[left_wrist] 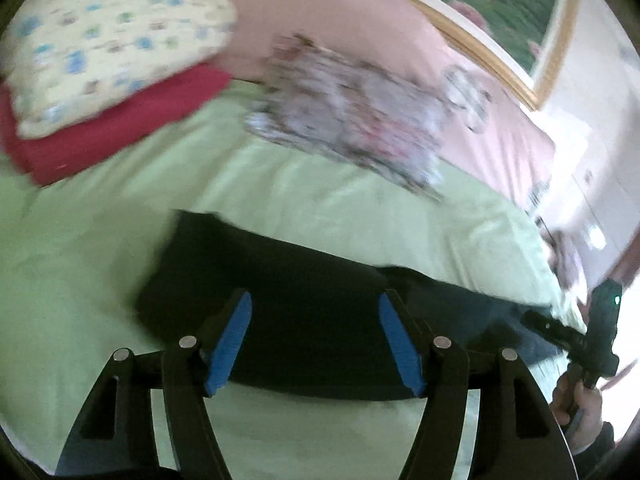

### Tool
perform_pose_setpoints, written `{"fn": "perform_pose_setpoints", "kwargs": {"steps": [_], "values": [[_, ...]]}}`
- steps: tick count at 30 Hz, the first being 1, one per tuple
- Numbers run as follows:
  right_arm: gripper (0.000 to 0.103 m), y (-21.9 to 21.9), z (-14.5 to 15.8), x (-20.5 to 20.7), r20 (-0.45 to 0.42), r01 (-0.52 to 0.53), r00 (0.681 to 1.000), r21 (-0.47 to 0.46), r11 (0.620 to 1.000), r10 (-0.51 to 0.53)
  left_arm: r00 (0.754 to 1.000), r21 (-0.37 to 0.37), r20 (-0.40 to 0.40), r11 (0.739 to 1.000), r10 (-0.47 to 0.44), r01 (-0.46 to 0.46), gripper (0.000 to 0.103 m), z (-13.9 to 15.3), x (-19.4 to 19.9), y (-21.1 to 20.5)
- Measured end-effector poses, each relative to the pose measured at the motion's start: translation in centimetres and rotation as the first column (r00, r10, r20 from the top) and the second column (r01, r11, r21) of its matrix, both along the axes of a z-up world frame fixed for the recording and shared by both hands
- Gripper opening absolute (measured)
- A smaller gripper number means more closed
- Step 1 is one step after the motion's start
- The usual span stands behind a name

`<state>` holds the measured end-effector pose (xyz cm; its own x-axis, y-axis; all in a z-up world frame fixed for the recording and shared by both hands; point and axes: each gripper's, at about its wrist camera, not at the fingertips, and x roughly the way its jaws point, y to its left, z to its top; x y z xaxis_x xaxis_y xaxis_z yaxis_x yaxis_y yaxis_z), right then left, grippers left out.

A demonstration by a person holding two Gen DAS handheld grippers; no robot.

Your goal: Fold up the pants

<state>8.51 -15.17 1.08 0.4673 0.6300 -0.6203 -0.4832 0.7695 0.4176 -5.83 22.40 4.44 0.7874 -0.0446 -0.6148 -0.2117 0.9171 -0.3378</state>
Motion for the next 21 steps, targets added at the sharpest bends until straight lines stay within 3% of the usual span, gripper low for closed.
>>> {"fn": "perform_pose_setpoints", "kwargs": {"steps": [4, 12, 15, 21], "values": [[0.054, -4.8, -0.1, -1.0, -0.019, 0.087, 0.996, 0.029, 0.996, -0.087, 0.991, 0.022, -0.023, 0.991, -0.128, 0.129, 0.067, -0.3, 2.1, -5.0], [0.054, -11.9, -0.8, -3.3, -0.032, 0.231, 0.973, 0.052, 0.972, -0.229, 0.949, 0.046, -0.031, 0.948, -0.313, 0.314, 0.072, 0.3, 5.9, -13.3], [0.054, -14.2, -1.4, -3.8, -0.050, 0.284, 0.958, 0.057, 0.957, -0.282, 0.928, 0.058, -0.032, 0.926, -0.372, 0.373, 0.072, 0.8, 7.3, -15.8], [0.054, -18.6, -2.8, -4.1, -0.087, 0.400, 0.915, 0.078, 0.913, -0.393, 0.865, 0.112, -0.066, 0.857, -0.498, 0.503, 0.072, 1.3, 10.4, -21.0]]}}
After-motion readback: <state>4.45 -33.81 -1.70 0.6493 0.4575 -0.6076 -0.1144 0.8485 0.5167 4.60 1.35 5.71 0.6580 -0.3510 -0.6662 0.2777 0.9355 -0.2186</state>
